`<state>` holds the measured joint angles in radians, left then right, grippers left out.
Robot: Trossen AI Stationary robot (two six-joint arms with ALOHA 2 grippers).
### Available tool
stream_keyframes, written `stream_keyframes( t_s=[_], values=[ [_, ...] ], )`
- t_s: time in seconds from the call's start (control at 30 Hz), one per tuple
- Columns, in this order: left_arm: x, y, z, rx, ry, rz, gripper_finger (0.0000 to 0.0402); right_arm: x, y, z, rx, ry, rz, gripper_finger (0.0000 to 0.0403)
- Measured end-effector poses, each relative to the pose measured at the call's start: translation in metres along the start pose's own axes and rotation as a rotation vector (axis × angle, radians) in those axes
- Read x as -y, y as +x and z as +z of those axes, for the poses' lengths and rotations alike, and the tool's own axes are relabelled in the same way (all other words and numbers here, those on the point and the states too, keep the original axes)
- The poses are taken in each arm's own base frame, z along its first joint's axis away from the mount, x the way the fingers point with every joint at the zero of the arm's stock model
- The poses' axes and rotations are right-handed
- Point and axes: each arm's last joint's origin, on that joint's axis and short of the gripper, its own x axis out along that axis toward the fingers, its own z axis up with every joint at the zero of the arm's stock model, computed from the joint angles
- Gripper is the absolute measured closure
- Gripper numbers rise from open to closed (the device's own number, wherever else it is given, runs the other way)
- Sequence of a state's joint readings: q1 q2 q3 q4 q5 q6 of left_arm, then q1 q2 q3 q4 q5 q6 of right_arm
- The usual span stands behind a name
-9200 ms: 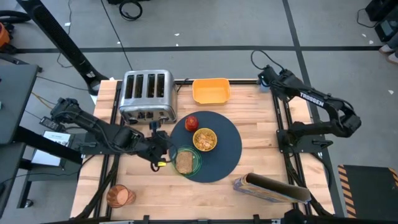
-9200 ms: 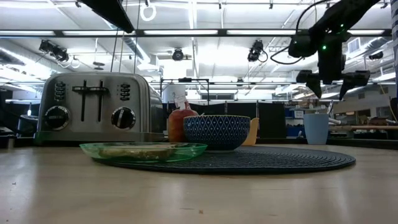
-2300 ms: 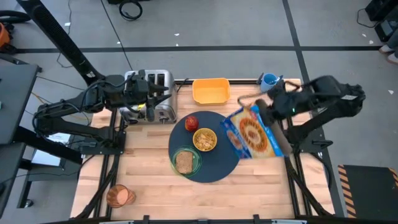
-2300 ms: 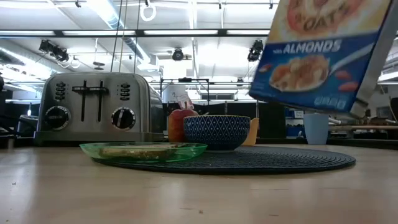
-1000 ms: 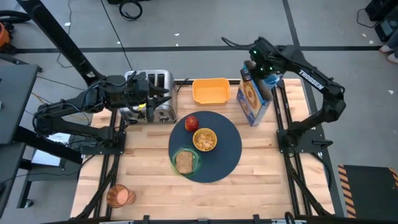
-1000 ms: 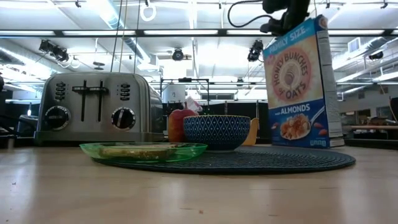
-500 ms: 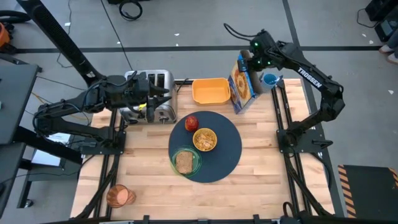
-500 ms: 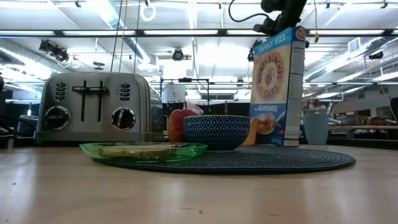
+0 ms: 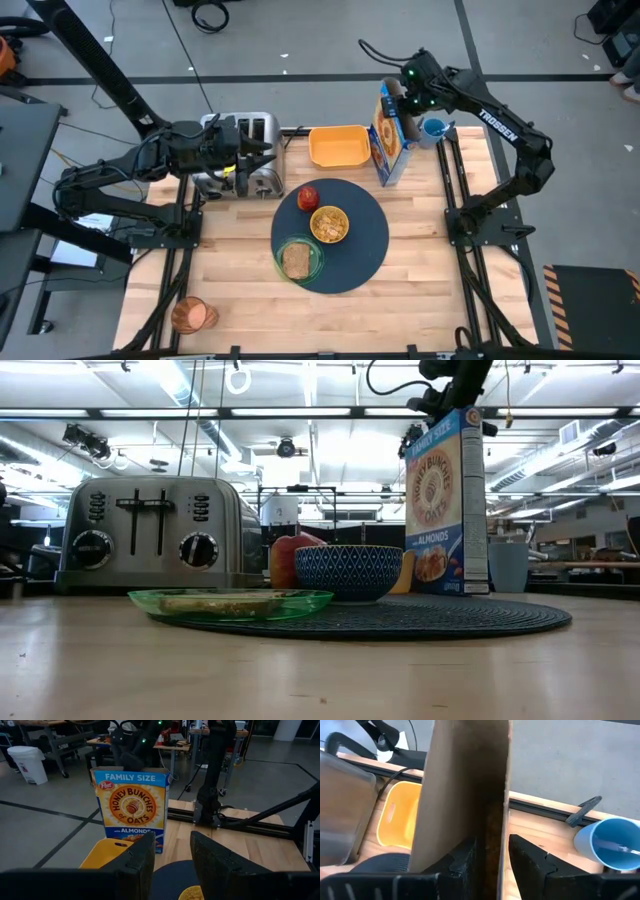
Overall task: Arrange a breakfast setting
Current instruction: Move the blue cereal box to the right of the yellow bin, then put the purple spoon on the table mat to the right of the yellow bowl
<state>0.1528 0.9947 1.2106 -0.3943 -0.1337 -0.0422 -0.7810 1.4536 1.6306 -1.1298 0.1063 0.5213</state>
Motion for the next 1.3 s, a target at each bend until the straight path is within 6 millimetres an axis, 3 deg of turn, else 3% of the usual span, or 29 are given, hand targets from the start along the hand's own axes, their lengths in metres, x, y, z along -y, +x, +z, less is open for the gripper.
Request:
stream_keyframes(
  t_s=[0.13,0.63,0.87,1.0,1.13,1.3],
  values=[
    [0.0,0.0,0.0,0.0,0.0,0.0,0.0269,0.003,-0.009,-0.001,0.03,0.002,-0.011,0.0277],
    [0.0,0.0,0.0,0.0,0.0,0.001,0.0269,0.018,-0.074,-0.011,0.258,0.078,0.078,0.027],
    [0.002,0.0,0.0,-0.004,-0.044,-0.06,0.0269,0.036,-0.098,-0.024,0.387,0.265,-0.115,0.0271],
    [0.009,-0.001,0.0,-0.008,-0.05,-0.113,0.0269,0.041,-0.091,-0.03,0.364,0.372,-0.202,0.0265],
    [0.017,-0.004,-0.002,-0.024,-0.029,-0.158,0.0269,0.045,-0.064,-0.04,0.333,0.495,-0.271,0.0258],
    [0.022,-0.011,-0.01,-0.102,-0.018,-0.188,0.0269,0.065,-0.027,-0.052,0.314,0.752,-0.394,0.0256]
  ],
)
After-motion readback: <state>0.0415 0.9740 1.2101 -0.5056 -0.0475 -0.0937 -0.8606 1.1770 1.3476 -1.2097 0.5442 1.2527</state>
